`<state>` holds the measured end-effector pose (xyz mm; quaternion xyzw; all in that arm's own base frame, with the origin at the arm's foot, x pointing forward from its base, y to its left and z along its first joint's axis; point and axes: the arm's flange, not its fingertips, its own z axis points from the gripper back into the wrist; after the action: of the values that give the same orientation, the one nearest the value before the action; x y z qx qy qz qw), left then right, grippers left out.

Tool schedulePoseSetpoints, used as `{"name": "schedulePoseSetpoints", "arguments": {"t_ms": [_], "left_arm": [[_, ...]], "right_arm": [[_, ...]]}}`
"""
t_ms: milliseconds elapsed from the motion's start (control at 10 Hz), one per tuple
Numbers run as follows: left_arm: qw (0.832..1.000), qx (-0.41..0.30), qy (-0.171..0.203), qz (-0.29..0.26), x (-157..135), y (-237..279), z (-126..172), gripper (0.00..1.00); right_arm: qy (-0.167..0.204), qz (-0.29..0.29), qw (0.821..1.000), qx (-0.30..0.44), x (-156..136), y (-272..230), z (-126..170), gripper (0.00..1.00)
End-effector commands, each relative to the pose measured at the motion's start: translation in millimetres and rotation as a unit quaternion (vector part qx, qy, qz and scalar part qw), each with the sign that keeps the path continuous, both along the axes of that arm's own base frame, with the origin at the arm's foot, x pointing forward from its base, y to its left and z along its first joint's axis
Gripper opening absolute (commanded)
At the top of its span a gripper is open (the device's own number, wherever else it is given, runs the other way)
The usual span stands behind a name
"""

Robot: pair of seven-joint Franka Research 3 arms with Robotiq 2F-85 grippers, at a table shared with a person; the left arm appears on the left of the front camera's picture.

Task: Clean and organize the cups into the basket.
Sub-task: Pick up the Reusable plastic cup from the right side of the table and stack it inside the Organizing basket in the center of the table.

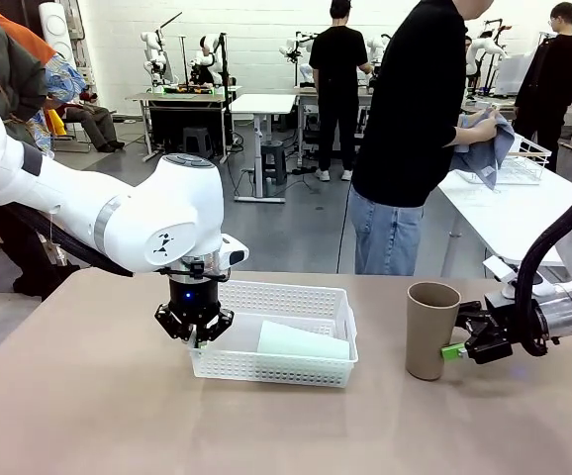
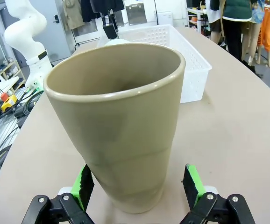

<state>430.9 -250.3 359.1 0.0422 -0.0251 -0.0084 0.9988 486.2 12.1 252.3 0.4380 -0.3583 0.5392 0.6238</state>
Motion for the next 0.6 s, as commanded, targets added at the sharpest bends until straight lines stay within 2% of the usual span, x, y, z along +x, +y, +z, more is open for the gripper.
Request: {"name": "schedulePoseSetpoints", "arguments": {"t_ms": [0, 200, 500], "left_arm": [[1.000, 0.007, -0.005, -0.006, -1.1, 0.3, 0.8, 0.00], [1.000, 0.007, -0.005, -0.006, -1.1, 0.3, 0.8, 0.00], [1.000, 0.007, -0.005, -0.006, -1.1, 0.3, 0.8, 0.00]], "right_arm": [[0.018, 0.000, 1.000, 0.014, 4.8, 9.0, -0.8, 1.00], [0.032, 0.017, 0.999, 0.024, 2.7, 19.8, -2.7, 1.00], [0.031, 0.041, 0.998, 0.040, -0.9, 35.5, -5.4, 1.00]]}}
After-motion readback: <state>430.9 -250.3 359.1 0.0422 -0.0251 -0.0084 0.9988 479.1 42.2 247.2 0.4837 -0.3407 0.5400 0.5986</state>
